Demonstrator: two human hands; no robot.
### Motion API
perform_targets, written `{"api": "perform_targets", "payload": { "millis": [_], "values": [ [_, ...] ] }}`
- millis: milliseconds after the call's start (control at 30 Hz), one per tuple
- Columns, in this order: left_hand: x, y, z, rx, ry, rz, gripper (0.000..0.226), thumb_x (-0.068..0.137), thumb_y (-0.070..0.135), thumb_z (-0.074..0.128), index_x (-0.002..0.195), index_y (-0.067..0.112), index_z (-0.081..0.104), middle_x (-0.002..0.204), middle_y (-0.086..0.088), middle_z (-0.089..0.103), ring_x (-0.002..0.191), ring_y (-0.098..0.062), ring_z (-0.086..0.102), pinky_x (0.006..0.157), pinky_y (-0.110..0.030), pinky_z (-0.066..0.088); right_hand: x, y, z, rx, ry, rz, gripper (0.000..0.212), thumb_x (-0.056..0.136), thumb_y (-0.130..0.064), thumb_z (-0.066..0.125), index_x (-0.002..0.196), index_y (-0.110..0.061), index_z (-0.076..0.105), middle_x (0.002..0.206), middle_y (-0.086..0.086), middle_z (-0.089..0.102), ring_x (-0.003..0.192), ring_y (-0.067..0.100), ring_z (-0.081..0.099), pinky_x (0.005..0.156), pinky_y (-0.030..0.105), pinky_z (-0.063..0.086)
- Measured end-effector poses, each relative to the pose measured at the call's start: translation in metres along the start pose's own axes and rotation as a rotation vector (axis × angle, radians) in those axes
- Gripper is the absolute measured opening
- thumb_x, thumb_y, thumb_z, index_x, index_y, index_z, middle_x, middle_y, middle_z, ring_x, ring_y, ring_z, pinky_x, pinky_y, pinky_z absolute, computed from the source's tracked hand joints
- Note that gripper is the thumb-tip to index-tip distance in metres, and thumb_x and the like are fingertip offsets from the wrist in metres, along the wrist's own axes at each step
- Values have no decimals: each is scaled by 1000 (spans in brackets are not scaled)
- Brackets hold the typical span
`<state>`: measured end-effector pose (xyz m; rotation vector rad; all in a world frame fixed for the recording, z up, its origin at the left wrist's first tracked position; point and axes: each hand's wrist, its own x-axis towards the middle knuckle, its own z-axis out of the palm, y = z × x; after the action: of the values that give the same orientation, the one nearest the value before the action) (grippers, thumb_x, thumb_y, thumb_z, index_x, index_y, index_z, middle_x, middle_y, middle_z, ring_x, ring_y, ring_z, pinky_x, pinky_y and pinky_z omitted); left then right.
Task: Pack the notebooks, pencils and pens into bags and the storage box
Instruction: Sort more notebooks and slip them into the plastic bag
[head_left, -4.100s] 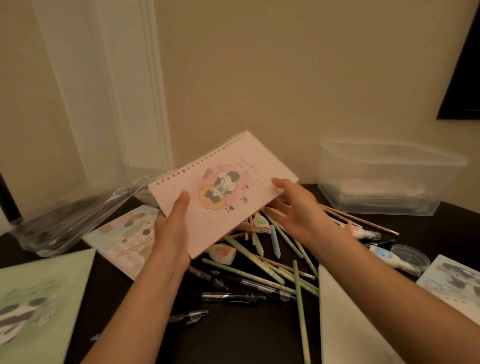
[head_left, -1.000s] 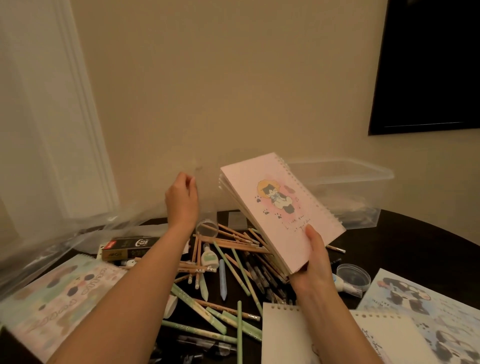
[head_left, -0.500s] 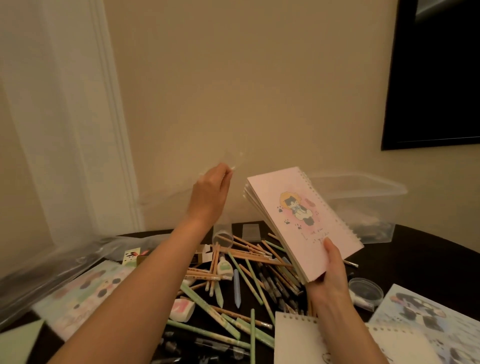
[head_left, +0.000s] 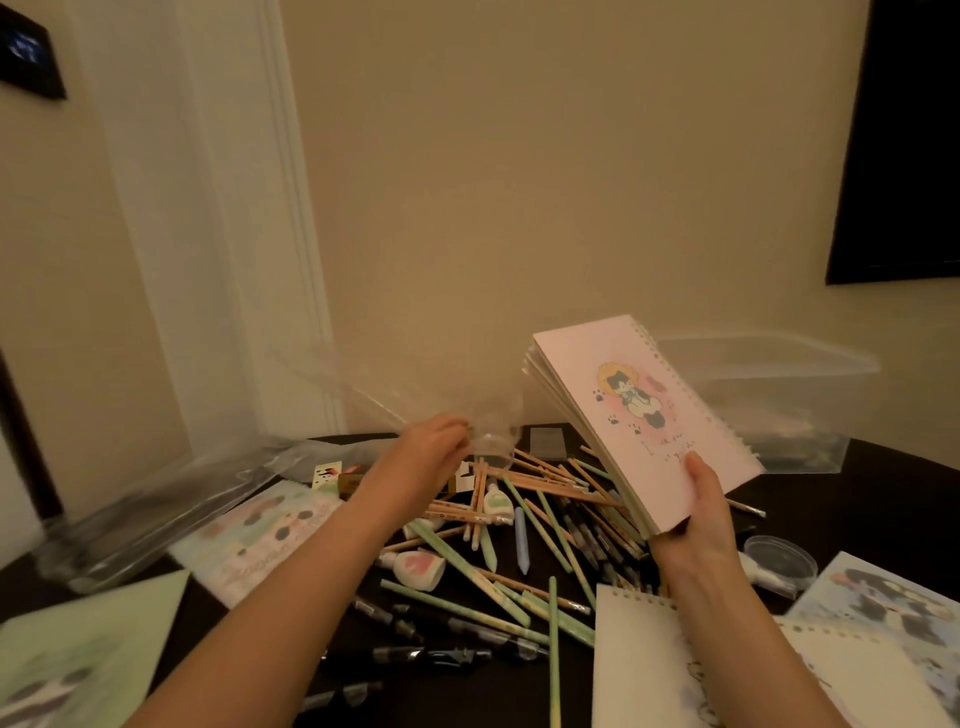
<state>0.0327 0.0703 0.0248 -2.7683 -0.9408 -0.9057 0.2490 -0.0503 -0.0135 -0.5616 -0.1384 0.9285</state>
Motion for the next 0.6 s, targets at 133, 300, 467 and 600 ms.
{"api": "perform_targets", "payload": {
  "millis": [133,300,467,600],
  "values": [
    [-22,-1,7,-91,-198,-34,21,94,22,54,109,14,66,131,3,56,116,-9,51,96,-20,37,-1,5,1,-19,-15,43,7,94,-23,54,101,-22,52,101,5,67,90,21,65,66,42,56],
    [-24,2,-2,-116,-478,-129,36,86,25,58,122,21,63,126,6,60,111,-5,54,96,-29,45,1,10,2,-63,-21,63,28,95,-20,53,122,-18,47,110,7,66,97,23,65,66,40,57],
    [-8,11,-5,103,-609,-79,34,93,23,44,121,24,64,120,8,63,92,-6,54,79,-23,43,5,12,1,-135,12,70,34,92,-18,58,125,-16,48,119,11,64,104,26,64,78,43,56],
    [4,9,4,-20,-557,-177,27,93,20,46,109,18,68,110,0,67,95,-16,62,87,-36,51,8,14,-2,-190,45,73,44,91,-16,60,133,-16,46,120,11,64,98,26,65,72,43,55]
  ]
}}
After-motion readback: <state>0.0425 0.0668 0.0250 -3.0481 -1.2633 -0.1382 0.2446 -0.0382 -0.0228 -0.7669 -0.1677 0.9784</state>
